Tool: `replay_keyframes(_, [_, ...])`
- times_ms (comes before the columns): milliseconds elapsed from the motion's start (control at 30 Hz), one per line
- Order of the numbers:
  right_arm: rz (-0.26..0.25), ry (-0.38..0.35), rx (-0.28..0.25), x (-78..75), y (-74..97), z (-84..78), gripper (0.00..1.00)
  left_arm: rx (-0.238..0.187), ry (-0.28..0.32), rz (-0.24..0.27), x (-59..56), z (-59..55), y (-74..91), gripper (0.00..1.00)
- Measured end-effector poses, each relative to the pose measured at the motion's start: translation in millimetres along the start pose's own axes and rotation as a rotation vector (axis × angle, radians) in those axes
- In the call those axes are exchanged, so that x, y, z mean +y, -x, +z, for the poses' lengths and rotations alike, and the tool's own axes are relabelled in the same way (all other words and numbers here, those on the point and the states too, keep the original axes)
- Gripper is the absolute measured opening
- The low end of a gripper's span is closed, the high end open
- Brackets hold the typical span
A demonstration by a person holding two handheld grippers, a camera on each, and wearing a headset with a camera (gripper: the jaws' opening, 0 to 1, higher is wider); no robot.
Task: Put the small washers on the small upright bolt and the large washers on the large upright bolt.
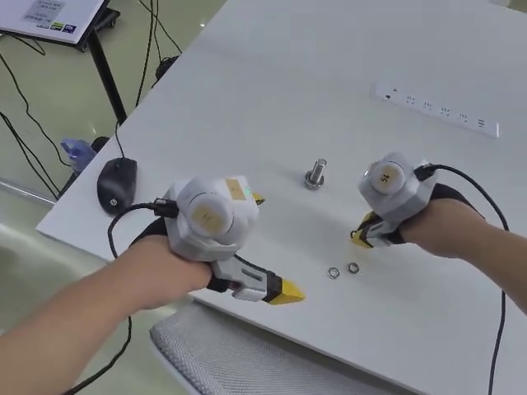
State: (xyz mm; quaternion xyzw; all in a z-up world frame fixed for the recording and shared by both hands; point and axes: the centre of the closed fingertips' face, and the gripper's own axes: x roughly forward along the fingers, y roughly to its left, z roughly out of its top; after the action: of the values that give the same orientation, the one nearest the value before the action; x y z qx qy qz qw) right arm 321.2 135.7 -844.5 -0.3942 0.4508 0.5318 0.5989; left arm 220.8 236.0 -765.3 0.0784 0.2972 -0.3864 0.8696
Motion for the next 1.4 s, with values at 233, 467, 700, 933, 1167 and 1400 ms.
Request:
replay_keyframes(233, [-0.044,-0.065,-0.027,-20.0,26.1,-18.4,0.12,0.008,-0.014,-0.012,1.1,2.3,-2.7,0.94])
replay_keyframes(467, [-0.068,-0.103,-0.017,-35.3,36.7,-37.0,0.12,-0.011,-0.008,-0.022,2.1,8.1,-6.0,0.98])
replay_keyframes(700, [-0.095,-0.16,-0.025,-58.5,48.2,-46.3,0.12,0.002,-0.003,-0.024,3.7,3.6,-7.0,0.99])
replay_keyframes(933, [-0.108,-0.148,-0.024,-73.5,54.5,-40.7,0.12,0.0,0.01,-0.026,4.7,3.0,-7.7,0.99])
replay_keyframes(1167, [-0.123,-0.125,-0.028,-85.3,58.3,-29.5,0.12,0.008,0.008,-0.026,4.5,1.2,-9.3,0.99])
replay_keyframes(1400, [-0.128,-0.105,-0.031,-91.9,58.5,-21.3,0.12,0.0,0.009,-0.008,8.7,2.7,-7.5,1.0])
